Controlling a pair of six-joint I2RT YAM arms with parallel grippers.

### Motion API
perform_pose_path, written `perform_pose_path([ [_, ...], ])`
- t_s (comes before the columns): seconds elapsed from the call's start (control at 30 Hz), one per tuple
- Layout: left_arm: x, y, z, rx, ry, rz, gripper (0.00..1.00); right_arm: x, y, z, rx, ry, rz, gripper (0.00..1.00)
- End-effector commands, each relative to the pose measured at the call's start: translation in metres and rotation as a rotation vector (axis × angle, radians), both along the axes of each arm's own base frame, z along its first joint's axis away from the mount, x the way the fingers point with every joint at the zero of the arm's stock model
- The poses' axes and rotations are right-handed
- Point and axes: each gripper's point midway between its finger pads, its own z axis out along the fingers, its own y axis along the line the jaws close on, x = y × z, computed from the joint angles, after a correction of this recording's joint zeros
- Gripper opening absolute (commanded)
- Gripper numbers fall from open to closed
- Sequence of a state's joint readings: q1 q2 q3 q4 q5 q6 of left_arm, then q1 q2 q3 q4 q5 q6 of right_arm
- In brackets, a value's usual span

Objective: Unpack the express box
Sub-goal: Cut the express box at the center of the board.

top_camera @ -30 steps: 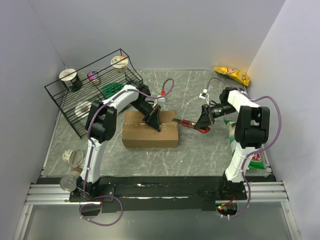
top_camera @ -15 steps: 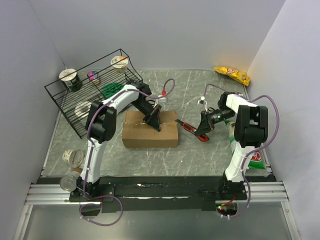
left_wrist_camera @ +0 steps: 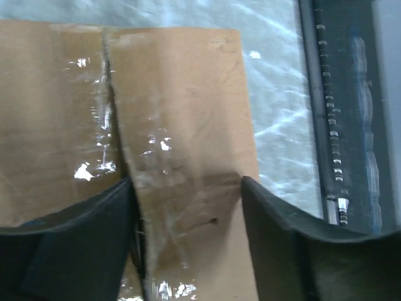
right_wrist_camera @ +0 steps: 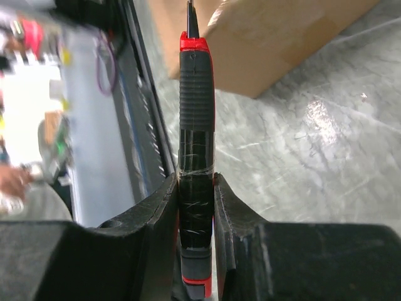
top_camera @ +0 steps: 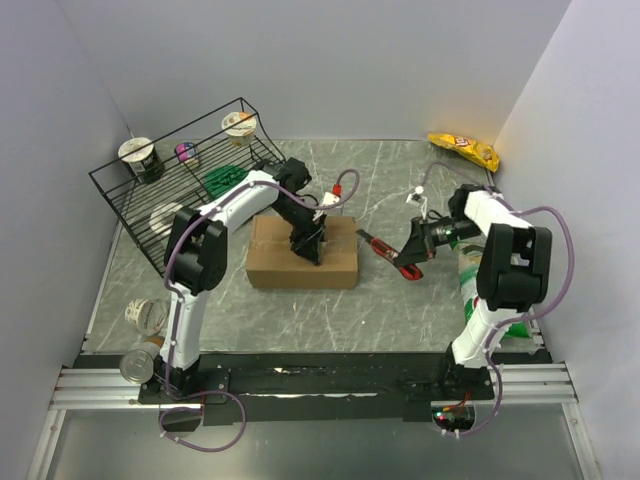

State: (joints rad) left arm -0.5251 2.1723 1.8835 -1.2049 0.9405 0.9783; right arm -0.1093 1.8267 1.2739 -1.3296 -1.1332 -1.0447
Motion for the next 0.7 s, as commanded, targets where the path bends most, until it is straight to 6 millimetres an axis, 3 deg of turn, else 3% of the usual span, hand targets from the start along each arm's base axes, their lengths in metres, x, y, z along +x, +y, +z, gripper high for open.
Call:
perform_pose_path([
  [0.0, 0.056, -0.014, 0.041, -0.089, -0.258, 0.124, 0.77, 0.006, -0.003, 0.060, 0.029, -0.042, -0.151, 0.00],
  [0.03, 0.058, -0.019, 0.052, -0.109, -0.235, 0.167, 0.79, 0.007, -0.008, 0.055, -0.029, -0.032, -0.184, 0.00],
  [0.07, 0.058, -0.021, 0.068, -0.139, -0.247, 0.182, 0.83, 0.017, -0.012, 0.060, -0.072, -0.157, -0.195, 0.00],
  [0.23, 0.061, -0.033, 0.129, -0.259, -0.238, 0.308, 0.85, 0.024, -0.018, 0.058, -0.227, -0.293, -0.199, 0.00],
  [0.37, 0.054, -0.031, 0.137, -0.248, -0.255, 0.301, 0.88, 0.022, -0.016, 0.067, -0.222, -0.345, -0.195, 0.00],
  [0.4, 0.054, -0.032, 0.144, -0.271, -0.275, 0.295, 0.95, 0.013, -0.014, 0.067, -0.216, -0.329, -0.169, 0.00],
  [0.5, 0.052, -0.036, 0.181, -0.402, -0.343, 0.296, 0.96, -0.004, -0.005, 0.064, -0.225, -0.359, -0.060, 0.00],
  [0.57, 0.040, -0.044, 0.196, -0.462, -0.331, 0.255, 0.96, -0.012, -0.003, 0.060, -0.243, -0.375, -0.029, 0.00],
  [0.63, 0.029, -0.050, 0.200, -0.465, -0.329, 0.191, 0.97, -0.016, 0.003, 0.058, -0.243, -0.388, -0.007, 0.00],
  [0.67, 0.022, -0.060, 0.186, -0.436, -0.314, 0.149, 0.97, -0.017, 0.003, 0.060, -0.244, -0.397, -0.011, 0.00],
])
